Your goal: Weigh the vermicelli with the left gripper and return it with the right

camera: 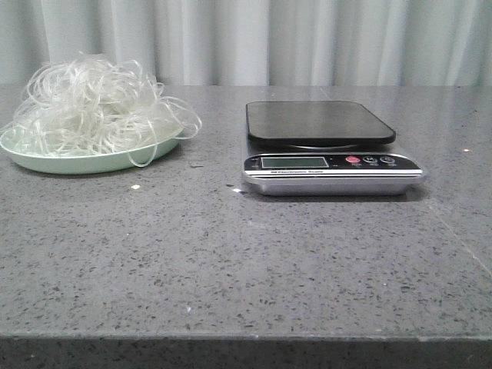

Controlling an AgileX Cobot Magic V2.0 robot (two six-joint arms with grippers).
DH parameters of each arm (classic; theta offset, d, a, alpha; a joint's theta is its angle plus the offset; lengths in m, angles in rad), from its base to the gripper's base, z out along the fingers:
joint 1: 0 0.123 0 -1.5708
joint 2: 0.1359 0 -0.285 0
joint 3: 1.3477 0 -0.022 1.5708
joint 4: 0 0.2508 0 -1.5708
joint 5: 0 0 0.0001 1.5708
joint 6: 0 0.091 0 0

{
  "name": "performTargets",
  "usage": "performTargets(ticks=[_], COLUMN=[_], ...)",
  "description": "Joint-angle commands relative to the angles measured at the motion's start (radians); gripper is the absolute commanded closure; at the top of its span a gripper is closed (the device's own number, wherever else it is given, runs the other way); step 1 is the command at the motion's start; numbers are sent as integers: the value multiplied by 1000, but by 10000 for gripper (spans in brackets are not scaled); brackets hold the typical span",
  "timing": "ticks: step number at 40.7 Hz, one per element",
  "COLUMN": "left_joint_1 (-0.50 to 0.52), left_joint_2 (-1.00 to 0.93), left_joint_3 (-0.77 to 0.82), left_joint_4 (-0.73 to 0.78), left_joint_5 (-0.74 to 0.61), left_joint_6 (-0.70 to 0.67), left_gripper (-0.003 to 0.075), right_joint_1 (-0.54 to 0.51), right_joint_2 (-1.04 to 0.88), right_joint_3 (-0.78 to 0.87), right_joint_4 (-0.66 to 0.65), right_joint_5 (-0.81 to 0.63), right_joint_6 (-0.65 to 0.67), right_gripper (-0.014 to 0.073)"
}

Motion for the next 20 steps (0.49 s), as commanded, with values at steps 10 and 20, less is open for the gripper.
performTargets(ticks=[10,20], left_joint_1=[2,2], left_joint_2=[-21,-21], left_joint_3=[7,7], left_joint_4=[-8,-8], left_joint_5=[-75,-75], left_joint_6=[-11,-11], left_gripper=[584,584], right_joint_1=[-8,-3], right_joint_2=[6,-10], right_joint_3=[-7,147], right_joint_4=[-33,-158], right_joint_5=[-62,-151], right_joint_6=[1,195], right_gripper=[443,443])
